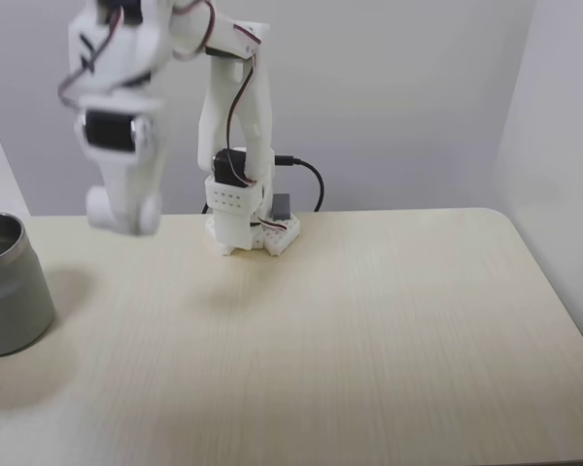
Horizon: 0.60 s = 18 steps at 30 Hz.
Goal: Grasp a dressing and put it in the cup.
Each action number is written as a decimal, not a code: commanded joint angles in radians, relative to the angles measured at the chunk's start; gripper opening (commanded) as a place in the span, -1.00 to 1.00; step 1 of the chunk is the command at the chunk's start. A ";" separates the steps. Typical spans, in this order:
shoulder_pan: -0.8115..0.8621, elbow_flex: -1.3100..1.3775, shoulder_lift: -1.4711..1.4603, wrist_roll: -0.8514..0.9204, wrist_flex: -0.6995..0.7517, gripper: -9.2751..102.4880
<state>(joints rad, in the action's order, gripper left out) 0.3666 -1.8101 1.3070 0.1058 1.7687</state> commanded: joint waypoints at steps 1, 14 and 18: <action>0.064 -0.094 -0.032 -0.009 0.051 -0.84; 0.480 -0.291 0.178 -0.075 0.063 -0.83; 0.552 -0.350 0.250 -0.046 0.063 -0.83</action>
<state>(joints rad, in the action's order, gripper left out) 0.8774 -2.0939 1.5370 0.0445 1.7948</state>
